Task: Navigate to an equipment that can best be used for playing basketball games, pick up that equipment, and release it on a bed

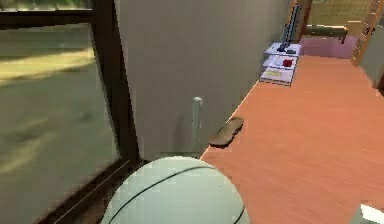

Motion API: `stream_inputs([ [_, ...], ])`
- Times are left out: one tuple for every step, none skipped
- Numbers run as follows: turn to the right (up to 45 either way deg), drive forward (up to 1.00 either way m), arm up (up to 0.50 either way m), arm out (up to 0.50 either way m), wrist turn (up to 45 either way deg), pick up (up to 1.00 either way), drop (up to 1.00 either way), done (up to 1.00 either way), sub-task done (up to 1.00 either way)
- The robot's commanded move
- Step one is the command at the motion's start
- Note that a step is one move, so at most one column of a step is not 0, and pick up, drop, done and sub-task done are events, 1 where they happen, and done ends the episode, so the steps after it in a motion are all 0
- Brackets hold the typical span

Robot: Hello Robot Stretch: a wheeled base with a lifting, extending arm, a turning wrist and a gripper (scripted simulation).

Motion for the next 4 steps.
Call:
stream_inputs([
  [45.0,0.00,0.00,0.00,0.0,0.00,0.00,0.00,0.00],
  [45.0,0.00,0.00,0.00,0.0,0.00,0.00,0.00,0.00],
  [15.0,0.00,0.00,0.00,0.0,0.00,0.00,0.00,0.00],
  [3.0,0.00,0.00,0.00,0.0,0.00,0.00,0.00,0.00],
])
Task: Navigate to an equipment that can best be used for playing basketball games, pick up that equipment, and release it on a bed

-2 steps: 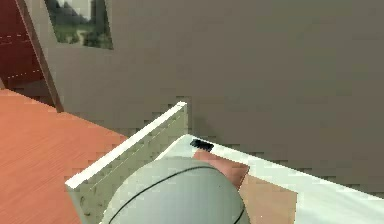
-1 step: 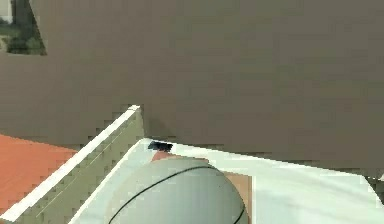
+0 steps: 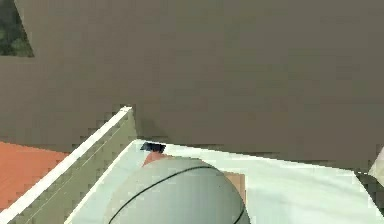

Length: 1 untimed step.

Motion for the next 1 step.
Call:
stream_inputs([
  [-45.0,0.00,0.00,0.00,0.0,0.00,0.00,0.00,0.00],
])
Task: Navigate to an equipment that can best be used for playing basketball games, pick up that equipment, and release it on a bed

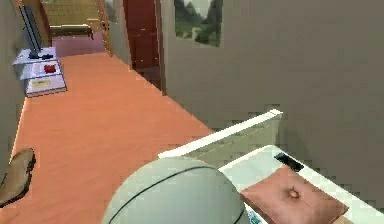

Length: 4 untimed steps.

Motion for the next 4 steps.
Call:
stream_inputs([
  [-45.0,0.00,0.00,0.00,0.0,0.00,0.00,0.00,0.00],
  [-45.0,0.00,0.00,0.00,0.0,0.00,0.00,0.00,0.00],
  [-9.0,0.00,0.00,0.00,0.0,0.00,0.00,0.00,0.00],
  [45.0,0.00,0.00,0.00,0.0,0.00,0.00,0.00,0.00],
])
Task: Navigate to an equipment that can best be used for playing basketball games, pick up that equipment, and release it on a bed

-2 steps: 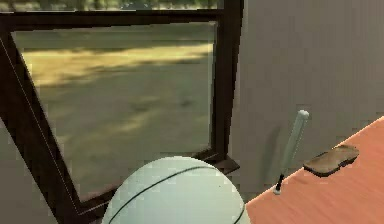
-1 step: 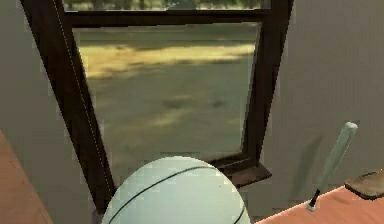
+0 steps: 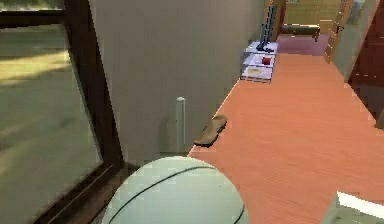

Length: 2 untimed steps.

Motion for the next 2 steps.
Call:
stream_inputs([
  [45.0,0.00,0.00,0.00,0.0,0.00,0.00,0.00,0.00],
  [45.0,0.00,0.00,0.00,0.0,0.00,0.00,0.00,0.00],
])
